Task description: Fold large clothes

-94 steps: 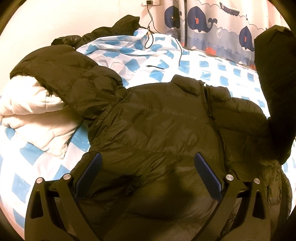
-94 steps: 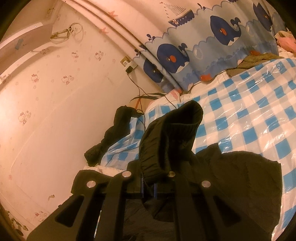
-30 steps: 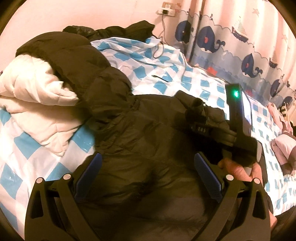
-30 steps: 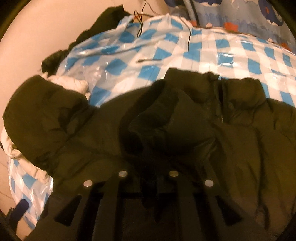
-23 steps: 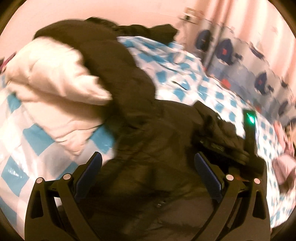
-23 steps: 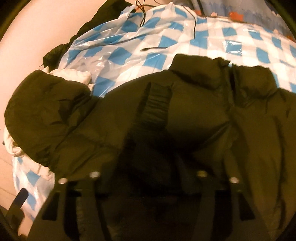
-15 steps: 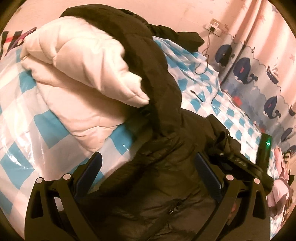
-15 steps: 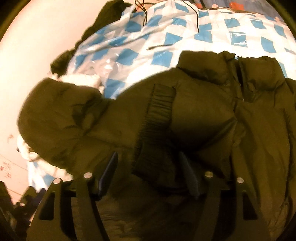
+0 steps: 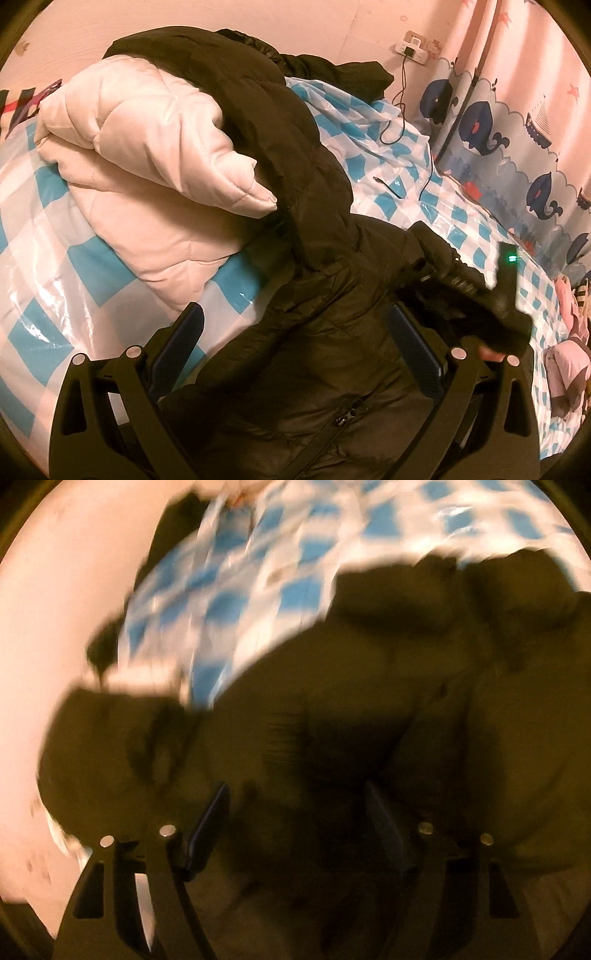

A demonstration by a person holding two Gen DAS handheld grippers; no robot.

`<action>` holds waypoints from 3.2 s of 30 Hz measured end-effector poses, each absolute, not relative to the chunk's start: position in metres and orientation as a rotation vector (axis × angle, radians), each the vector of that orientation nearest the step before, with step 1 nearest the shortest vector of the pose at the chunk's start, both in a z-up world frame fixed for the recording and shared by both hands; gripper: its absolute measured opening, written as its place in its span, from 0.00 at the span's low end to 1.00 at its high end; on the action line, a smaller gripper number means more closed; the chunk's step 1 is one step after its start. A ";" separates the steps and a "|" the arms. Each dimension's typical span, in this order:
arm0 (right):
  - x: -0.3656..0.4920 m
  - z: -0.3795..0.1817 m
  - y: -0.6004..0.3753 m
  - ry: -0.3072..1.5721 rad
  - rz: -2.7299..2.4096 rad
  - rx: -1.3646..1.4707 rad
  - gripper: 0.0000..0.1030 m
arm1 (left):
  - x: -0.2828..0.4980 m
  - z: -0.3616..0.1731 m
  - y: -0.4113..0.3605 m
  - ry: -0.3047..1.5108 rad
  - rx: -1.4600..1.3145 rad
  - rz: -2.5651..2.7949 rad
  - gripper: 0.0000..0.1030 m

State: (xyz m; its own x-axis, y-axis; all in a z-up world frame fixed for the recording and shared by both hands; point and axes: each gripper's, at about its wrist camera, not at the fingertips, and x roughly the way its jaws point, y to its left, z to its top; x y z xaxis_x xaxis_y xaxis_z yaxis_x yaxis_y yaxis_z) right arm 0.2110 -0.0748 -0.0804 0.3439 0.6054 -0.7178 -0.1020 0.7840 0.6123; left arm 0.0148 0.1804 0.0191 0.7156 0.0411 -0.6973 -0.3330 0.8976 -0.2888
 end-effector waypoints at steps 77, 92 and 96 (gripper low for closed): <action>-0.112 -0.084 -0.266 1.029 -0.129 0.342 0.94 | 0.122 0.096 0.560 0.575 -1.044 0.178 0.04; -0.111 -0.085 -0.264 1.031 -0.133 0.337 0.95 | 0.115 0.219 0.451 0.485 -0.820 -0.016 0.03; -0.111 -0.085 -0.264 1.031 -0.134 0.338 0.95 | 0.113 0.244 0.410 0.481 -0.782 -0.079 0.03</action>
State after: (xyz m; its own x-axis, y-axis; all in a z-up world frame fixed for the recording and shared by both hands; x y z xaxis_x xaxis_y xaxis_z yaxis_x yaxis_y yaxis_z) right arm -0.1113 -0.2643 -0.0849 0.5116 0.0487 -0.8578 0.2661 0.9403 0.2121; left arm 0.1126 0.4096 0.2436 0.8895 -0.2431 -0.3869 -0.1070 0.7122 -0.6937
